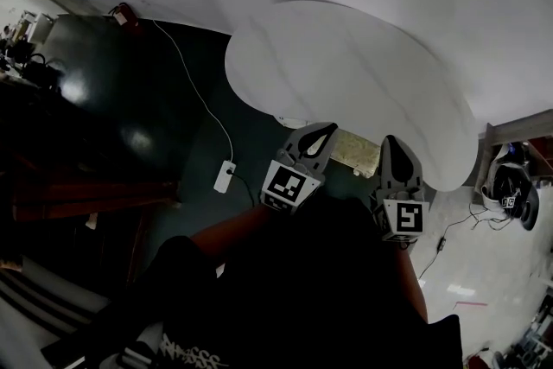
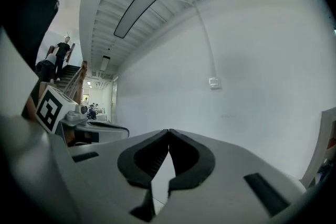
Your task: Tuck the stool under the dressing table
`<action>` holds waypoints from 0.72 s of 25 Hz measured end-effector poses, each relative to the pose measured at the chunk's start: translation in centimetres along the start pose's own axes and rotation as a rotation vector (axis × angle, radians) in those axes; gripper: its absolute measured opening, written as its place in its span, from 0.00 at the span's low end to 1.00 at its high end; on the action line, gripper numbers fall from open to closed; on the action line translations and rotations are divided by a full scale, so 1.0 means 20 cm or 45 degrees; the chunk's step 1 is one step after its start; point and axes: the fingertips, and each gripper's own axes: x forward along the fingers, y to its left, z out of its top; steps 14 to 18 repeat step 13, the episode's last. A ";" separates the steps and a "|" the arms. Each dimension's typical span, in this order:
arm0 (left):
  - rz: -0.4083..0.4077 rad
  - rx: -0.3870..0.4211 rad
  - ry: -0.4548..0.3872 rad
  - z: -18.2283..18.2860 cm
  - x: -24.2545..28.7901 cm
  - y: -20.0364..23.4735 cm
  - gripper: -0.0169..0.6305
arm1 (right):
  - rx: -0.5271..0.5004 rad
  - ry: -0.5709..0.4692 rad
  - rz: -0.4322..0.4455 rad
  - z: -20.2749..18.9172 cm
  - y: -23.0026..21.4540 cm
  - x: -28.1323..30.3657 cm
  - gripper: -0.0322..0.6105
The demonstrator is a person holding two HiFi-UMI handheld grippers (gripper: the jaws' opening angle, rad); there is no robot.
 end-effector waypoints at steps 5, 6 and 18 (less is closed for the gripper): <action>0.023 0.002 -0.006 0.01 -0.04 0.01 0.05 | -0.085 -0.053 0.087 0.07 0.09 -0.02 0.11; 0.026 -0.007 -0.010 0.01 -0.06 0.01 0.05 | -0.082 -0.048 0.091 0.07 0.11 -0.02 0.11; 0.039 -0.046 -0.029 0.01 -0.09 0.01 0.05 | -0.010 -0.014 0.077 0.07 0.12 -0.03 0.11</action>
